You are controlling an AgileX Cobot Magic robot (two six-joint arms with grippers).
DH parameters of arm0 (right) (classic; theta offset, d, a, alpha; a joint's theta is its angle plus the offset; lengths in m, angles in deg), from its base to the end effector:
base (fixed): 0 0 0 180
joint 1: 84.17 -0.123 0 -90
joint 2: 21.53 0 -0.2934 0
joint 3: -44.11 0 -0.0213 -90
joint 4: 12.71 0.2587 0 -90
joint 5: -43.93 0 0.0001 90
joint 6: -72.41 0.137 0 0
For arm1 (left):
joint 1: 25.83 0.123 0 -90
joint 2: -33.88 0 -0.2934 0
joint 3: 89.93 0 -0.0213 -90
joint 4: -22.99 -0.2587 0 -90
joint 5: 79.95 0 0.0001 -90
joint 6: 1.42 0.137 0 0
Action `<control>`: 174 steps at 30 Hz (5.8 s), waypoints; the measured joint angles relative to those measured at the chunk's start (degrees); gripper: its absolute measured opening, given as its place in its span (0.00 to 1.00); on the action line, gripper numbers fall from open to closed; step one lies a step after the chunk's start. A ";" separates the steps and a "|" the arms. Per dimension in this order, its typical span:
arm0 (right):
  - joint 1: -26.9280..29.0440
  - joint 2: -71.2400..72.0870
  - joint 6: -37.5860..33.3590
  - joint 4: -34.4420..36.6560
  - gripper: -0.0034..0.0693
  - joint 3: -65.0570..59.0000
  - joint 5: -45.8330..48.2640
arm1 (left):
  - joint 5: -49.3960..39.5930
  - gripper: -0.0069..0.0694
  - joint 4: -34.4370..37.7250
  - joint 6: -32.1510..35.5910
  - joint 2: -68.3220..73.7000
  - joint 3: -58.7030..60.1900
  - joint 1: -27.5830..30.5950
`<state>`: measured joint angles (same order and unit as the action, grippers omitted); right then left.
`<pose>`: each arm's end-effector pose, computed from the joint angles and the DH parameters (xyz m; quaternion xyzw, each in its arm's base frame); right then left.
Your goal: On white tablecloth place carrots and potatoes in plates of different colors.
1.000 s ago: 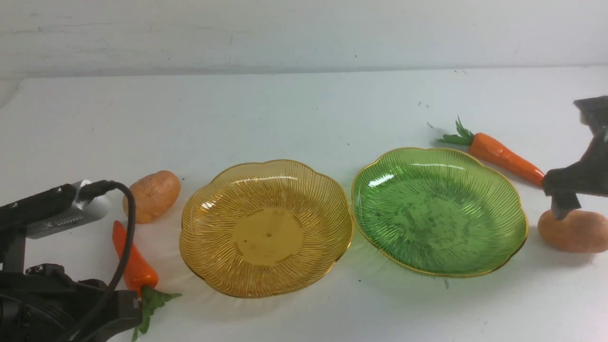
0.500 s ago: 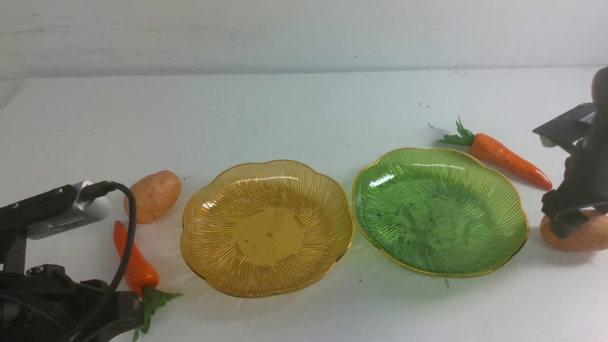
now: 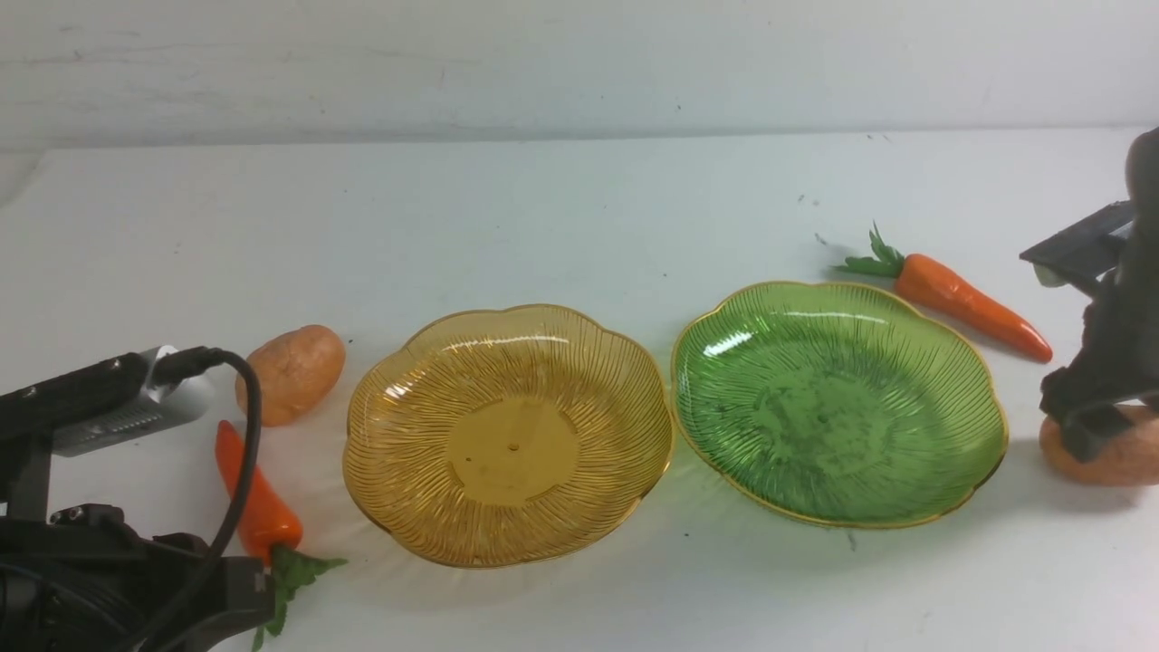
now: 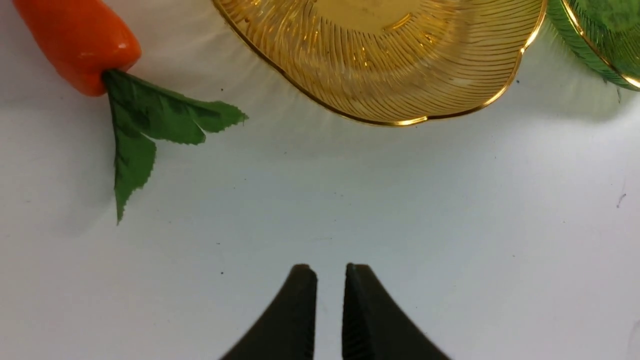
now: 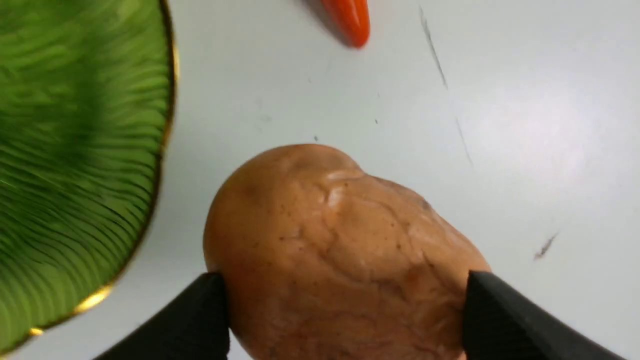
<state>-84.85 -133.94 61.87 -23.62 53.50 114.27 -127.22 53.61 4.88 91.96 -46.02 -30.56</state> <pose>0.3852 -0.0199 0.2229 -0.1238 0.9864 -0.0958 0.0496 0.1704 -0.0656 0.2351 -0.0314 0.9374 -0.2310 0.2588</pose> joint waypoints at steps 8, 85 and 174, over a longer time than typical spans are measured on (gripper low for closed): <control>-5.95 4.21 -3.02 21.39 0.80 9.18 0.57 | 0.00 0.18 0.00 0.32 0.00 0.00 0.00; -0.41 -1.68 6.36 26.05 0.33 13.47 0.44 | 6.82 0.18 -0.05 0.32 0.00 0.00 0.00; -13.92 24.11 5.76 20.61 0.67 -11.03 1.38 | -17.30 0.09 -27.79 -15.45 44.21 -34.52 -1.71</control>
<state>-98.77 -109.83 67.63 -3.01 42.47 115.66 -144.52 25.81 -10.57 136.17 -80.54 -32.27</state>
